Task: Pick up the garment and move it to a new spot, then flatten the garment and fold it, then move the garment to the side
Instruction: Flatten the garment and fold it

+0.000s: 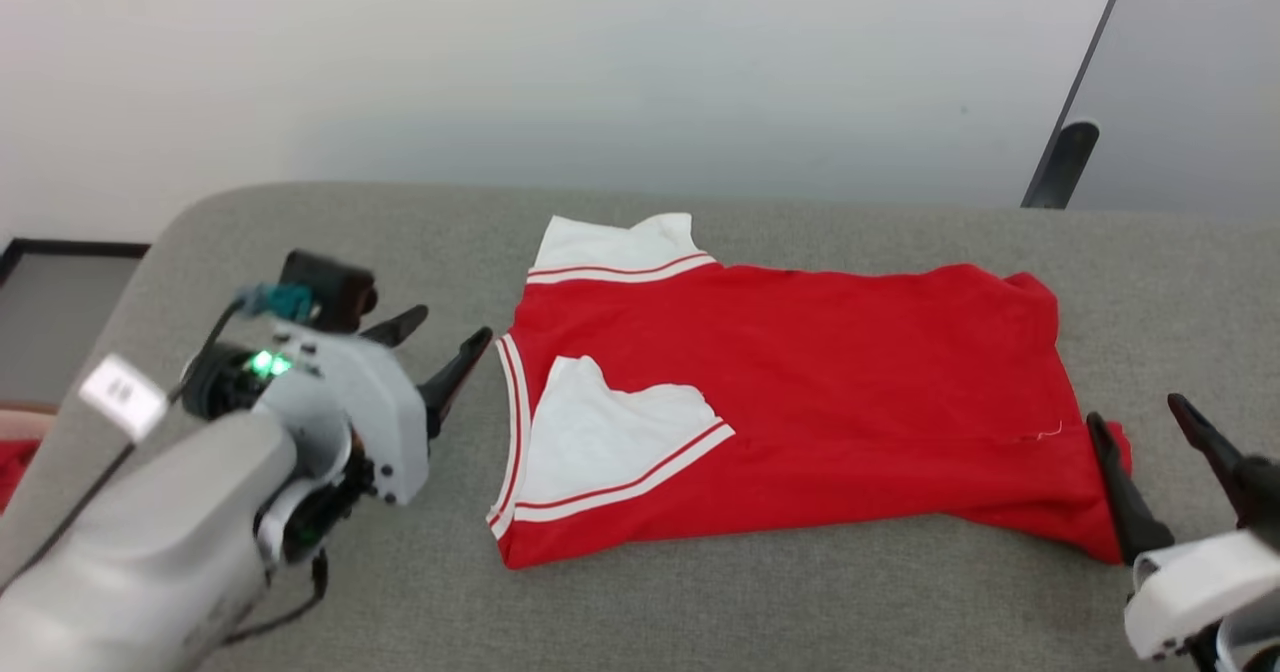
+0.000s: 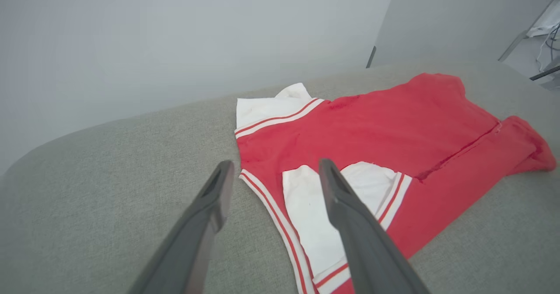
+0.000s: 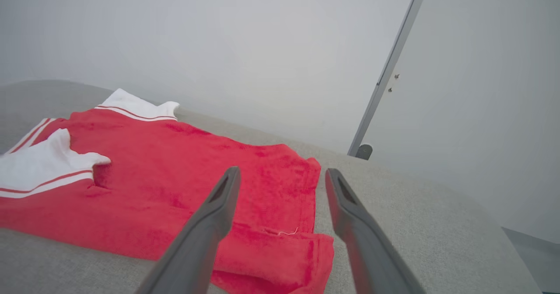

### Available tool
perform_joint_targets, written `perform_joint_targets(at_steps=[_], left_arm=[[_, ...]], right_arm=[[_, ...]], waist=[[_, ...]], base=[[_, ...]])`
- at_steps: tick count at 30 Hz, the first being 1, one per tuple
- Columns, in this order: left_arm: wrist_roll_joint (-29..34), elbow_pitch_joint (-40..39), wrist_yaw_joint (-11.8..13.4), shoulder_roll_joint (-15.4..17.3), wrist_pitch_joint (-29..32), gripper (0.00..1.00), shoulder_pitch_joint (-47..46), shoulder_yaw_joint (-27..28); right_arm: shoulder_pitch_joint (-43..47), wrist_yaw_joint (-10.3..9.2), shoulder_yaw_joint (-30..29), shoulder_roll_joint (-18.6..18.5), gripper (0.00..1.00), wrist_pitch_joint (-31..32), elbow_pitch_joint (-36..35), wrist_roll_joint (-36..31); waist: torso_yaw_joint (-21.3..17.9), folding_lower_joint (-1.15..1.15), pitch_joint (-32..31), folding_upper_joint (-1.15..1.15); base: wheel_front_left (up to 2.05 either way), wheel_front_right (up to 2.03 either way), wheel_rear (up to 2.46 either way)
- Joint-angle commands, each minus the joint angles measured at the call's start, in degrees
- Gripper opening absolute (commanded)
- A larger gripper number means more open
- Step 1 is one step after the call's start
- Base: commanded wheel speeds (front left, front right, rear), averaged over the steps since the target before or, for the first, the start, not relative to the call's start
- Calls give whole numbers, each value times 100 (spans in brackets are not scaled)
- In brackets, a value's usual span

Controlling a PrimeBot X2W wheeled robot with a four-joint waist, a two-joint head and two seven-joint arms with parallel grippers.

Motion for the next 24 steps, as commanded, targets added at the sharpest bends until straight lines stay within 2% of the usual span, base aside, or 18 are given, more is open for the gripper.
perform_joint_targets(at_steps=[1,6,12,15,17,20,24], left_arm=[[0,-195,166,113,-213,100,214,66],[-67,-1005,670,436,-839,100,760,259],[-145,-1904,1312,773,-1293,100,1530,728],[-196,-2234,1529,843,-1333,100,1872,1000],[-251,-2380,1568,904,-1339,100,2003,1117],[-641,-2470,1494,957,-976,100,2066,1176],[-1272,-2374,1481,1005,189,100,1793,1104]], right_arm=[[149,-6,44,50,100,-268,-37,-121],[387,-6,-71,272,100,-1022,-107,-501],[559,-6,-279,560,100,-1343,-260,-716],[620,-6,-427,648,100,-1371,-414,-737],[604,-6,-515,708,100,-1380,-552,-783],[567,-6,-611,739,100,-1384,-722,-810],[441,-6,-721,773,100,-1386,-859,-787]], waist=[[-3,0,-88,0],[-86,0,-143,0],[-223,0,-87,0],[-300,0,-4,0],[-379,0,77,0],[-517,0,220,0],[-693,0,421,0]], base=[[0,0,0],[0,0,0],[0,0,0],[0,0,0],[0,0,0],[0,0,0],[0,0,0]])
